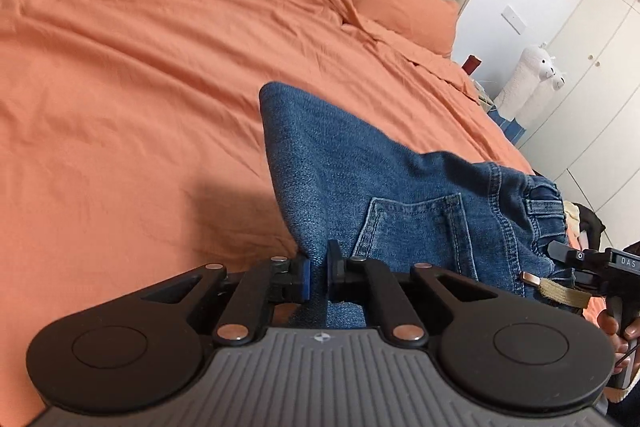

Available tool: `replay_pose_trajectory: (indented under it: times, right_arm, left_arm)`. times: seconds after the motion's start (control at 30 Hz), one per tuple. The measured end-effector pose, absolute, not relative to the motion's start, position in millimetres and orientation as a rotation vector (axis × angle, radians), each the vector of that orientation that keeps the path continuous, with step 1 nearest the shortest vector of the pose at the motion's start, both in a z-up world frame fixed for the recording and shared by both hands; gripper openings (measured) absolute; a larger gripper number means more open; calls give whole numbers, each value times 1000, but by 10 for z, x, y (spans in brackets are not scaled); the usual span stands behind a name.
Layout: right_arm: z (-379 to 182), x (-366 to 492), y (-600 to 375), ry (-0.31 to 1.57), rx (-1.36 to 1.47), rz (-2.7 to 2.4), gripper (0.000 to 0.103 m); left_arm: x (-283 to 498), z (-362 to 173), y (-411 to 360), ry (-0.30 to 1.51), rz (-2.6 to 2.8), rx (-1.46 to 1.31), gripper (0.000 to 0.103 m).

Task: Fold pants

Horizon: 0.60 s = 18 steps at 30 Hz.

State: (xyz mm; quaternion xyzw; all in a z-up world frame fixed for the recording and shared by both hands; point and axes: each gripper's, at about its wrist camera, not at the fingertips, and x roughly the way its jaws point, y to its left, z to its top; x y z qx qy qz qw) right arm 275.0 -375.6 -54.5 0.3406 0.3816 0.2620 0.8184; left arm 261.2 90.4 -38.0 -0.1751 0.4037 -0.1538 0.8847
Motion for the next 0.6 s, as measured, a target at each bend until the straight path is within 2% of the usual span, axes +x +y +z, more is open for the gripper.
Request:
replay_pose_trajectory:
  times: [0.33, 0.6]
  right_arm:
    - [-45, 2368, -2981, 806, 712, 683, 24]
    - [53, 2464, -2009, 854, 687, 783, 24]
  left_arm:
    - [2065, 450, 1531, 766, -238, -257, 7]
    - [1975, 550, 2294, 759, -134, -252, 7]
